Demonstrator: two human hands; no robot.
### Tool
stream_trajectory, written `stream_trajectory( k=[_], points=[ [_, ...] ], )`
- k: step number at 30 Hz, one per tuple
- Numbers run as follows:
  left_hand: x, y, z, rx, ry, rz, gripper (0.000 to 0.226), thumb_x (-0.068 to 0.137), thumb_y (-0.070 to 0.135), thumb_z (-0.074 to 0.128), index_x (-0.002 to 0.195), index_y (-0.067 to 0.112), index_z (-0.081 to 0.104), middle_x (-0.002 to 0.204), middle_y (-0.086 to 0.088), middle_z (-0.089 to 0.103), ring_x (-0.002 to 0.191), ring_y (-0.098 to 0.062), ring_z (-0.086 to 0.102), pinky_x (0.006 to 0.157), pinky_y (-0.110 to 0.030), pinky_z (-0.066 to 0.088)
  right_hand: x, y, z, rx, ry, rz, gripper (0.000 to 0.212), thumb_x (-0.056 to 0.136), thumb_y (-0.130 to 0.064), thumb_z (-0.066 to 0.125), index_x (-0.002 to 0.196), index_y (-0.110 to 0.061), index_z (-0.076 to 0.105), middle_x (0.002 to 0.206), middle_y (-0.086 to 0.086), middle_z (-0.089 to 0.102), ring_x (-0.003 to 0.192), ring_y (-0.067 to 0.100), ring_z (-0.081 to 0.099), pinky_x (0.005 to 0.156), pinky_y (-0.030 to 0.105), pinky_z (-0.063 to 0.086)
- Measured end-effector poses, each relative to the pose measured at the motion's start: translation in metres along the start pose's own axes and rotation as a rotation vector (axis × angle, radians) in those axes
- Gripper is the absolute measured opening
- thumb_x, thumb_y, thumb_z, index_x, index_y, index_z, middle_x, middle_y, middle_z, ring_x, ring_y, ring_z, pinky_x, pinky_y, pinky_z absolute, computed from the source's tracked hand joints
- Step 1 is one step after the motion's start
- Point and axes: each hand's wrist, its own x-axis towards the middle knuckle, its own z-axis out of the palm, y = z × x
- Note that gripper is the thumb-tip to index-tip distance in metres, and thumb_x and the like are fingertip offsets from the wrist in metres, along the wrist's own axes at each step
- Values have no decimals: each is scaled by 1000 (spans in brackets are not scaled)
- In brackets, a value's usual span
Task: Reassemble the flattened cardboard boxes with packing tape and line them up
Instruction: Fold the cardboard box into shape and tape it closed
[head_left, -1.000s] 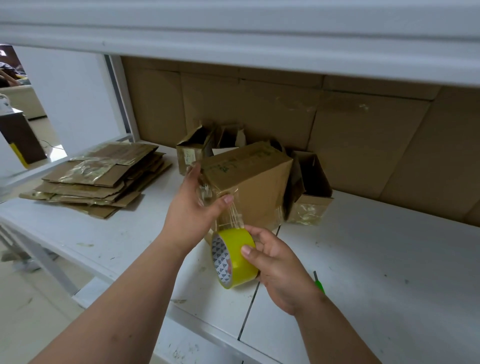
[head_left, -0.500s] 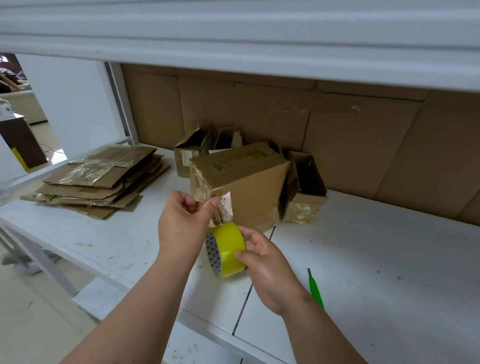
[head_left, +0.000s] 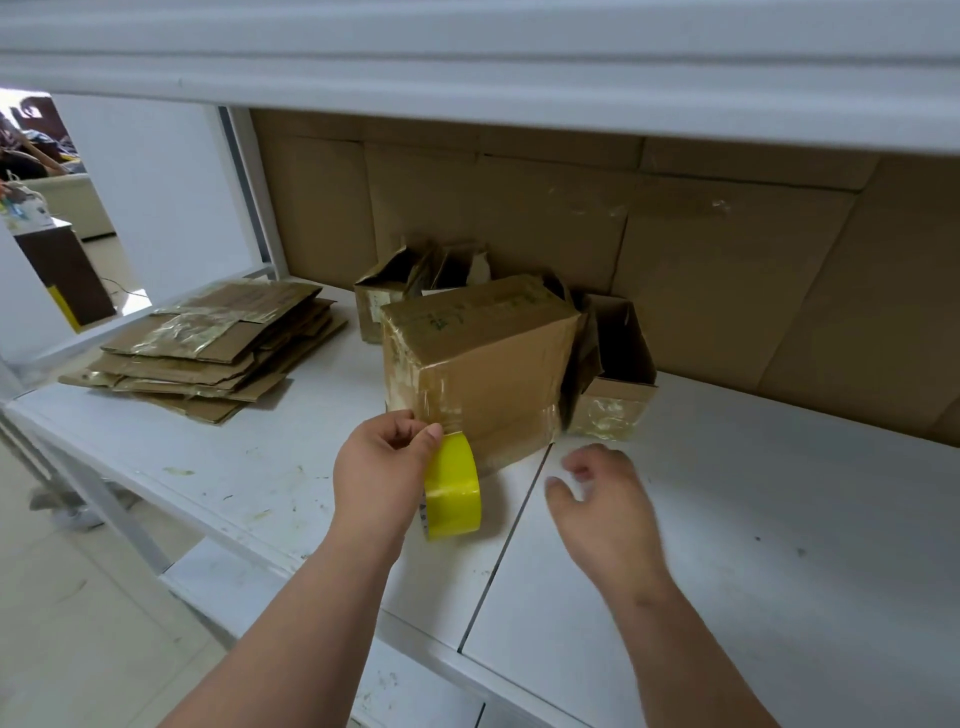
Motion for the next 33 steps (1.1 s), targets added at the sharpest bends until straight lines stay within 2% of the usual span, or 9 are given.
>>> stream_trajectory(
  k=[2, 5, 8, 11, 13, 19, 24, 29, 33],
  points=[
    [0, -1, 2, -31, 19, -18, 24, 87, 16, 74, 64, 17, 67, 104, 12, 67, 92, -12, 62, 81, -28, 42, 3, 14, -16, -255, -6, 70, 24, 87, -41, 59, 102, -23, 52, 104, -5, 51, 95, 20, 56, 87, 36, 46],
    [-2, 0, 8, -58, 48, -19, 23, 88, 14, 72, 66, 16, 65, 100, 16, 65, 85, -4, 59, 71, -24, 43, 6, 29, -35, -583, -312, 226, 39, 79, -58, 53, 98, -24, 48, 96, -4, 48, 91, 18, 54, 88, 38, 44],
    [-4, -1, 13, -65, 78, -15, 24, 90, 14, 70, 67, 13, 63, 98, 16, 66, 80, -4, 59, 71, -25, 44, 6, 35, -39, -652, -515, 271, 38, 77, -62, 58, 83, -27, 47, 90, -8, 52, 91, 15, 55, 88, 35, 41],
    [-5, -2, 15, -78, 99, -29, 25, 89, 15, 70, 66, 15, 64, 100, 13, 69, 86, -11, 62, 82, -33, 47, 8, 38, -34, -625, -498, 168, 27, 83, -47, 60, 76, -25, 45, 82, -8, 52, 85, 15, 58, 69, 29, 40],
    [-6, -2, 15, -81, 105, -34, 23, 90, 17, 70, 68, 17, 66, 104, 10, 69, 90, -14, 62, 82, -34, 48, 8, 39, -31, -548, -445, 68, 20, 89, -38, 57, 81, -23, 47, 84, -6, 53, 83, 17, 58, 61, 28, 37],
    [-8, -1, 13, -49, 107, -20, 18, 95, 23, 64, 77, 27, 66, 109, 5, 69, 93, -15, 62, 85, -35, 50, 12, 5, -32, 147, -305, -19, 10, 97, -38, 56, 98, -31, 48, 90, -2, 61, 75, 16, 65, 68, 35, 53],
    [-6, -1, 13, -38, 117, -20, 20, 94, 21, 66, 75, 27, 67, 103, 5, 71, 89, -14, 63, 83, -33, 49, 20, -35, -30, 167, -299, -214, 6, 94, -29, 60, 98, -32, 58, 83, -15, 53, 75, 2, 52, 63, 19, 42],
    [-6, 0, 12, -13, 97, 3, 18, 93, 18, 67, 76, 20, 71, 75, 4, 70, 68, -10, 58, 64, -27, 46, 27, -67, -16, -8, -328, -342, 9, 94, -30, 57, 101, -30, 61, 93, -11, 64, 88, 15, 59, 76, 31, 52],
    [-4, -3, 11, 7, 101, 18, 14, 91, 18, 68, 78, 13, 71, 77, -2, 72, 63, -9, 57, 56, -23, 45, 32, -78, -10, -128, -298, -389, 17, 96, -34, 54, 109, -29, 62, 105, -5, 67, 97, 21, 61, 82, 34, 52]
  ],
)
